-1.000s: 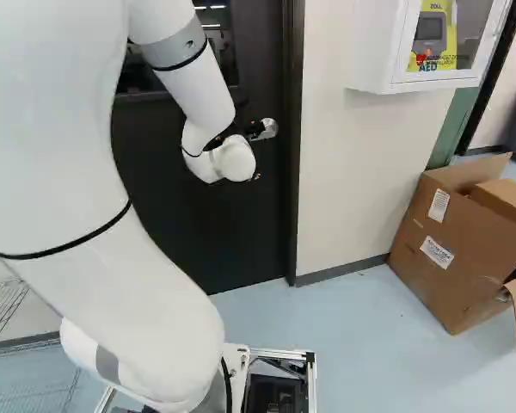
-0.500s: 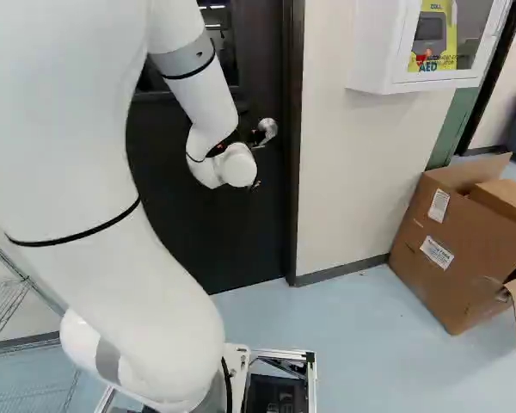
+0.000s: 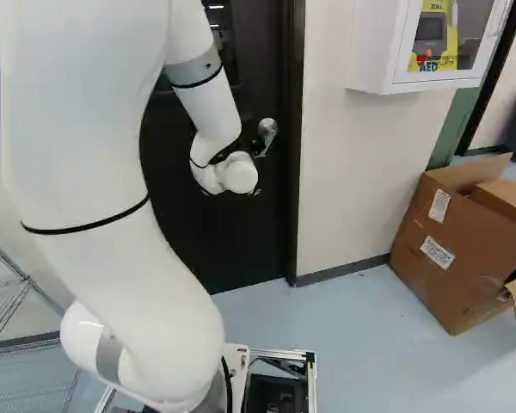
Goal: Open the door and move inside
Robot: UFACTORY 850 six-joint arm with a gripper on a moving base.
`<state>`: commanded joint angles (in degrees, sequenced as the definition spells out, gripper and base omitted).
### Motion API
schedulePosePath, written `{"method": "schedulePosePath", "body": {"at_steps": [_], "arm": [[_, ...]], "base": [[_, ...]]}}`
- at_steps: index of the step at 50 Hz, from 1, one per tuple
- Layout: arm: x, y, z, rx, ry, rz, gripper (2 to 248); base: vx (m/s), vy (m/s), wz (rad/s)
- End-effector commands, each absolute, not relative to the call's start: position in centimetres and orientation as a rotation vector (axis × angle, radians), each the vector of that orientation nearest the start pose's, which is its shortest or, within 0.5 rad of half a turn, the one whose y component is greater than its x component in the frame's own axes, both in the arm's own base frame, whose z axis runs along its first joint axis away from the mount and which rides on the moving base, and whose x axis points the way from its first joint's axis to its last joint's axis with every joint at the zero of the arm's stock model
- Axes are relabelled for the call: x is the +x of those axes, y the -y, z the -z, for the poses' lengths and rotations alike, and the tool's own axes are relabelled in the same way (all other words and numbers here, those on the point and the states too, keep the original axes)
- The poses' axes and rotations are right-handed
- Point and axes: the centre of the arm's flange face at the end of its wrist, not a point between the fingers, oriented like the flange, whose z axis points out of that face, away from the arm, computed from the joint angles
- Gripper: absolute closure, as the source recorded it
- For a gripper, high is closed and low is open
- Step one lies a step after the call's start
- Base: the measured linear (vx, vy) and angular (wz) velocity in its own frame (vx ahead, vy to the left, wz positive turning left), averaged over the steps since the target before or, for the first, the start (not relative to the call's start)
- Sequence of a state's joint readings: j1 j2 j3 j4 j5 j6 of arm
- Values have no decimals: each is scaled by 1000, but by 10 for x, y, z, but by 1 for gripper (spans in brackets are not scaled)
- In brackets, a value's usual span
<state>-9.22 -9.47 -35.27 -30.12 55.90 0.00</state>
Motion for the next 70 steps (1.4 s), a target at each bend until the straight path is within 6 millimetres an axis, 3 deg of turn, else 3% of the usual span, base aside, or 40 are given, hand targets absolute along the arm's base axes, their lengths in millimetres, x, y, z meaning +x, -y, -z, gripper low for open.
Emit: {"method": "schedulePosePath", "body": {"at_steps": [20,39,70], "arm": [[487,47,-390,-2364,573,1928,3],[492,48,-369,-2391,563,1876,3],[492,47,-366,-2393,564,1869,3]], "base": [[0,0,0],[0,-2,0],[0,0,0]]}}
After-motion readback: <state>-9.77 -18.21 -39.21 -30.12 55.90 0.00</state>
